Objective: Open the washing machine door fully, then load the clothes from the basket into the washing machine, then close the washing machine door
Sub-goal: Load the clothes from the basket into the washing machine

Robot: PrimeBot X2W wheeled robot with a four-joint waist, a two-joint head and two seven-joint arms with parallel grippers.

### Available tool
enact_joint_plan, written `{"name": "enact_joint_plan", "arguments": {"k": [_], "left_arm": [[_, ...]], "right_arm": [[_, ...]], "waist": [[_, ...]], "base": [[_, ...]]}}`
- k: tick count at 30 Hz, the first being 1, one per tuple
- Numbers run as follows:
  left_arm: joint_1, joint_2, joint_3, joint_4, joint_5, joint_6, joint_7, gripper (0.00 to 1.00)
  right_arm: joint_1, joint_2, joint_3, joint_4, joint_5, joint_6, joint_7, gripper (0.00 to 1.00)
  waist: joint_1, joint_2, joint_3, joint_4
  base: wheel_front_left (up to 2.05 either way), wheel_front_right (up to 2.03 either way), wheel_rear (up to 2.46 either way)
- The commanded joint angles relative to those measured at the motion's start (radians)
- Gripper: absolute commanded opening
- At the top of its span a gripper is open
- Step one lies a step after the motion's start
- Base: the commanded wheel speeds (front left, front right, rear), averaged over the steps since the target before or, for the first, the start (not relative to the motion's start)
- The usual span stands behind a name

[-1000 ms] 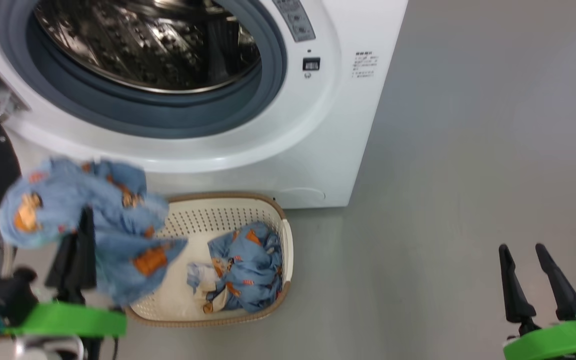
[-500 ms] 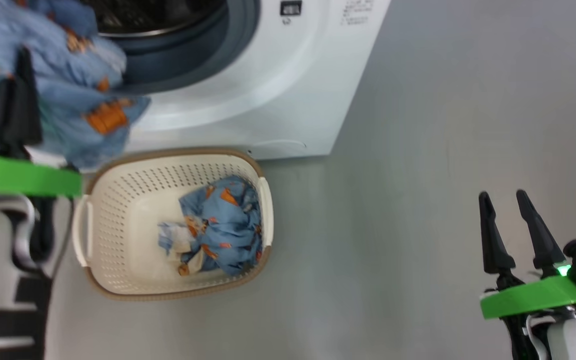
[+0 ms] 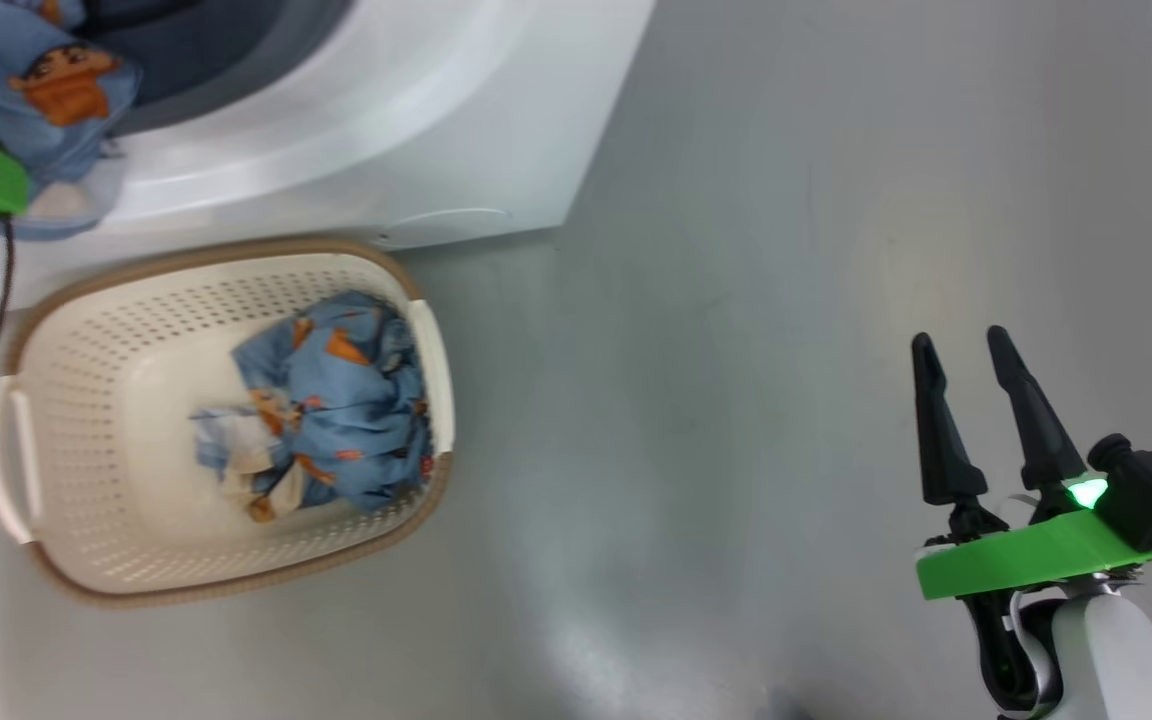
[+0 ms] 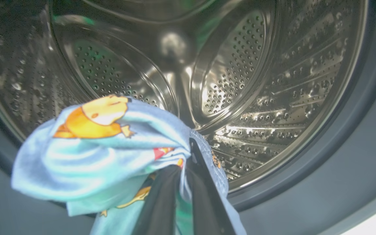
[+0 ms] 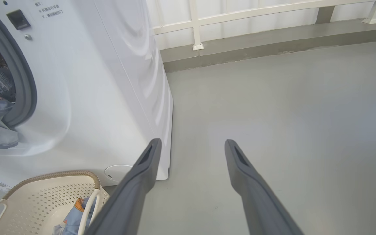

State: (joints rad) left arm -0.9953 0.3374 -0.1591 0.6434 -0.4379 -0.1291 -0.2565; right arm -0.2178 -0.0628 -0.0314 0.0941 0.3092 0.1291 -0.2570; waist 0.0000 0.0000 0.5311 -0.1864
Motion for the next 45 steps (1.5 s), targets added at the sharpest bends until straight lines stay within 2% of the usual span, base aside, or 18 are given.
{"name": "enact_joint_plan", "arguments": {"k": [1, 7, 11, 16, 17, 18, 19, 26, 45], "left_arm": [[-0.049, 0.063, 0.001, 0.014, -0.006, -0.002, -0.005, 0.0], [-0.155, 0.103, -0.035, 0.101, 0.0, -0.002, -0.005, 0.0], [-0.213, 0.118, -0.017, 0.047, 0.044, -0.002, -0.005, 0.0], [-0.22, 0.116, 0.051, -0.042, 0.095, -0.002, -0.005, 0.0], [-0.215, 0.117, 0.053, -0.048, 0.105, -0.002, -0.005, 0.12], [-0.208, 0.115, 0.062, -0.047, 0.109, -0.002, -0.005, 0.48], [-0.199, 0.111, 0.068, -0.038, 0.109, -0.002, -0.005, 1.0], [-0.163, 0.1, 0.067, 0.02, 0.097, -0.002, -0.005, 1.0], [-0.088, 0.064, 0.073, 0.022, 0.092, -0.002, -0.005, 1.0]], "right_arm": [[-0.005, 0.003, 0.034, -0.024, -0.004, 0.002, -0.005, 1.0], [-0.009, 0.009, 0.058, -0.02, -0.002, 0.002, -0.005, 1.0], [-0.011, 0.011, 0.068, -0.021, 0.0, 0.002, -0.005, 1.0], [-0.015, 0.012, 0.075, -0.023, 0.004, 0.002, -0.005, 1.0], [-0.016, 0.012, 0.077, -0.023, 0.007, 0.002, -0.005, 1.0], [-0.015, 0.012, 0.079, -0.023, 0.01, 0.002, -0.005, 1.0], [-0.014, 0.012, 0.081, -0.023, 0.013, 0.002, -0.005, 1.0], [-0.011, 0.012, 0.087, -0.019, 0.017, 0.002, -0.005, 1.0], [-0.013, 0.013, 0.081, -0.021, 0.0, 0.002, -0.005, 1.0]], "waist": [[0.0, 0.0, 0.043, -0.054], [0.0, 0.0, 0.052, -0.088], [0.0, 0.0, 0.058, -0.099], [0.0, 0.0, 0.062, -0.108], [0.0, 0.0, 0.062, -0.109], [0.0, 0.0, 0.062, -0.109], [0.0, 0.0, 0.061, -0.109], [0.0, 0.0, 0.051, -0.103], [0.0, 0.0, 0.027, -0.078]], "base": [[0.0, 0.0, 0.0], [0.0, 0.0, 0.0], [0.0, 0.0, 0.0], [0.0, 0.0, 0.0], [0.0, 0.0, 0.0], [0.0, 0.0, 0.0], [0.0, 0.0, 0.0], [0.0, 0.0, 0.0], [0.0, 0.0, 0.0]]}}
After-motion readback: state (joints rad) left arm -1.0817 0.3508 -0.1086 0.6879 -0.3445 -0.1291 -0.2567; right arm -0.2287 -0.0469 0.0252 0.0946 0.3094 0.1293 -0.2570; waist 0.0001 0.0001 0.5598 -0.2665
